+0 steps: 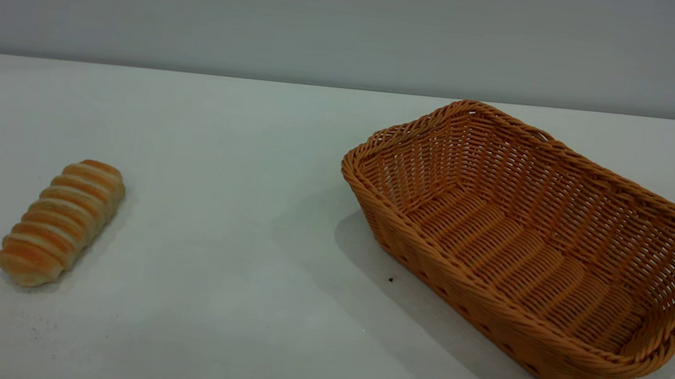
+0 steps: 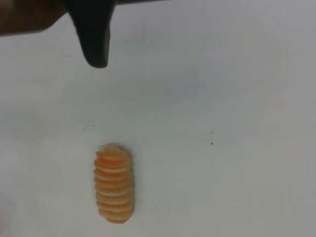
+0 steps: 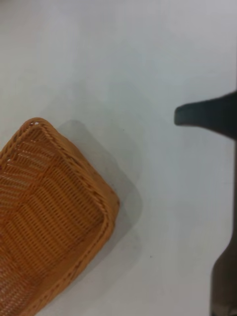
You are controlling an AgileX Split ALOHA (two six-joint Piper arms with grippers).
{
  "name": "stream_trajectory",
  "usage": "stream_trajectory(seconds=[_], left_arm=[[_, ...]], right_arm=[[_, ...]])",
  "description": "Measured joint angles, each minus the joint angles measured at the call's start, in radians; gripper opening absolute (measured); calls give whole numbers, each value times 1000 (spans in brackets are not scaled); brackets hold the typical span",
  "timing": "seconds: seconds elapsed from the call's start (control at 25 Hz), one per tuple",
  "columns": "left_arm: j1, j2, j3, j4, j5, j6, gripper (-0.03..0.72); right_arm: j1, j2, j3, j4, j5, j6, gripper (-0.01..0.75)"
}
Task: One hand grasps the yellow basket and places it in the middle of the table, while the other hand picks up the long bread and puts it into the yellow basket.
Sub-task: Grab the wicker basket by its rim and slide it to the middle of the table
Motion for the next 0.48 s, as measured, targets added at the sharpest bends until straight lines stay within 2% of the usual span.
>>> stream_trajectory(seconds=[0.48], left_arm=[[0,0,0,0,0,0,530]], right_arm=[[0,0,0,0,0,1,587]])
